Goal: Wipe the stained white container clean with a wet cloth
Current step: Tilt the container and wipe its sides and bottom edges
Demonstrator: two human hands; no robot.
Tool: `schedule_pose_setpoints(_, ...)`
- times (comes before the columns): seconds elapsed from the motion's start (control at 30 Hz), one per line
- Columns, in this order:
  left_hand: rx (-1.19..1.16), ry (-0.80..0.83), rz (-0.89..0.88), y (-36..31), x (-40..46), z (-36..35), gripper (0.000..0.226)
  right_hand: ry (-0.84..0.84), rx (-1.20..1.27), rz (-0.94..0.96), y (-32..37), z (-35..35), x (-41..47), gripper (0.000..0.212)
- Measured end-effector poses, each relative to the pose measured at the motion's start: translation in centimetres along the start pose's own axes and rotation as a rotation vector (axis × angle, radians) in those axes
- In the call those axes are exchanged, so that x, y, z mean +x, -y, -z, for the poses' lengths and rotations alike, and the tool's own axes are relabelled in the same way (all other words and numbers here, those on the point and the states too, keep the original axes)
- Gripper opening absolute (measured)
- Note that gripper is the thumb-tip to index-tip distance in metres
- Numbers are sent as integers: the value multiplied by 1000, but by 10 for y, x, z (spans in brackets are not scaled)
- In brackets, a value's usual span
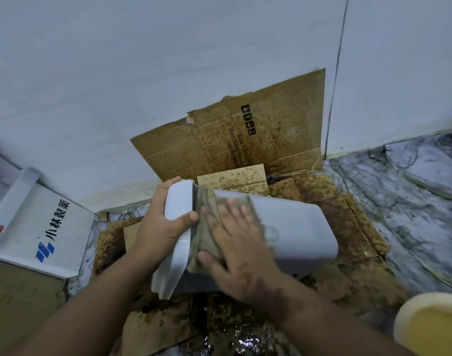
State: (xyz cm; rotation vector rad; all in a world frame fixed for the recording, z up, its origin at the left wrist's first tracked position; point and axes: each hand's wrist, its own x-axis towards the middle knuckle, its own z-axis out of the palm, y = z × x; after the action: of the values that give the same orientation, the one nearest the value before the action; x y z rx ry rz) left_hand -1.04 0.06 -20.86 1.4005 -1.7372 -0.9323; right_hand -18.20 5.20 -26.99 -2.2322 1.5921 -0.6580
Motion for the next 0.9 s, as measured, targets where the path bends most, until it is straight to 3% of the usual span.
schedule_pose_setpoints(0.07, 16, -9, 1, 3, 1, 2, 117, -11, 13, 61, -5, -4, 0, 67)
schedule_pose_setpoints(0.17, 43, -32, 10, 7, 2, 6, 117, -50, -68, 63, -64, -5, -15, 62)
schedule_pose_setpoints(0.3, 67, -60, 24, 6, -2, 6, 118, -179, -11, -373, -148, -11, -54, 73)
schedule_pose_setpoints(0.4, 65, -69, 34, 7, -3, 4, 101, -266, -44, -637, -137, -18, -45, 73)
schedule_pose_setpoints(0.47, 64, -83, 47, 8, -1, 3, 103, -307, -98, -538, -96, -19, -26, 67)
schedule_pose_setpoints(0.6, 33, -93, 51, 10, 4, 0, 118, -214, -24, -55, -2, -20, 1, 63)
schedule_pose_setpoints(0.73, 29, -72, 33, 8, 5, 0, 107, -169, -160, 97, -25, -22, 2, 69)
schedule_pose_setpoints(0.8, 40, -84, 49, 9, 5, -1, 90, -185, -245, 35, -68, -26, -8, 69)
schedule_pose_setpoints(0.9, 20, -137, 95, 13, 5, 0, 75, -228, -160, -245, -118, -37, -30, 70)
